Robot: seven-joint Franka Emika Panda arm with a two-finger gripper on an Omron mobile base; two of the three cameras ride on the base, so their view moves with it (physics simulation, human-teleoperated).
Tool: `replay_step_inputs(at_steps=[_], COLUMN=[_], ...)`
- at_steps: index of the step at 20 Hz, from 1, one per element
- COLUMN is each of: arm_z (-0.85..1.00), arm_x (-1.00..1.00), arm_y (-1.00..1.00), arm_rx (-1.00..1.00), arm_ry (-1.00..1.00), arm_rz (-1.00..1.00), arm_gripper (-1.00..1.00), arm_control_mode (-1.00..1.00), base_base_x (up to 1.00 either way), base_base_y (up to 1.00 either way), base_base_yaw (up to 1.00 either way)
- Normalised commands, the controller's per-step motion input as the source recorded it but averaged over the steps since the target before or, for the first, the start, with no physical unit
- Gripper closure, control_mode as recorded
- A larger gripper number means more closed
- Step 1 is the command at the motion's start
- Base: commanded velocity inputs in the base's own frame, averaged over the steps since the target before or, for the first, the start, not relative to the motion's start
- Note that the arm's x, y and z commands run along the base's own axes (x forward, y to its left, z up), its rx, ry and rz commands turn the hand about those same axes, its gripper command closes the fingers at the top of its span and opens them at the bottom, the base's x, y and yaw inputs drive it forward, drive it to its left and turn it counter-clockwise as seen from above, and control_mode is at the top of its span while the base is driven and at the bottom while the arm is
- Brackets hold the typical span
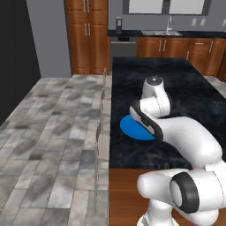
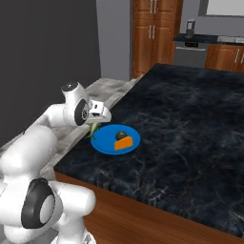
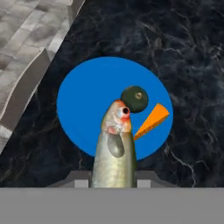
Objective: Take the cheese, fish, and squash from the fridge and place them on the plate on the dining counter to create an appetizer plate.
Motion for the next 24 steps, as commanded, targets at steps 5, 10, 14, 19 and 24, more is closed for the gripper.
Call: replay_step_inputs(at_steps=[5, 10, 14, 19, 24], arm_z=[-0.48, -0.58, -0.49, -0.33, -0.33], arm_x=[0.78, 0.53, 0.16, 0.00, 0.00], arm_y=[0.12, 0.00, 0.00, -0.05, -0.22], arm_rx=[-0.07, 0.00, 0.00, 0.00, 0.00], arm_ry=[0.17, 0.12, 0.07, 0.00, 0.00], arm_rz=[0.00, 0.00, 0.00, 0.00, 0.00], arm_gripper=[1.00, 1.00, 1.00, 1.00, 1.00], arm_control_mode=[-1.00, -1.00, -1.00, -1.00, -1.00], base_base_x=[0.00, 0.00, 0.00, 0.00, 0.00], base_base_y=[0.00, 0.00, 0.00, 0.00, 0.00], base_base_yaw=[0.00, 0.00, 0.00, 0.00, 0.00])
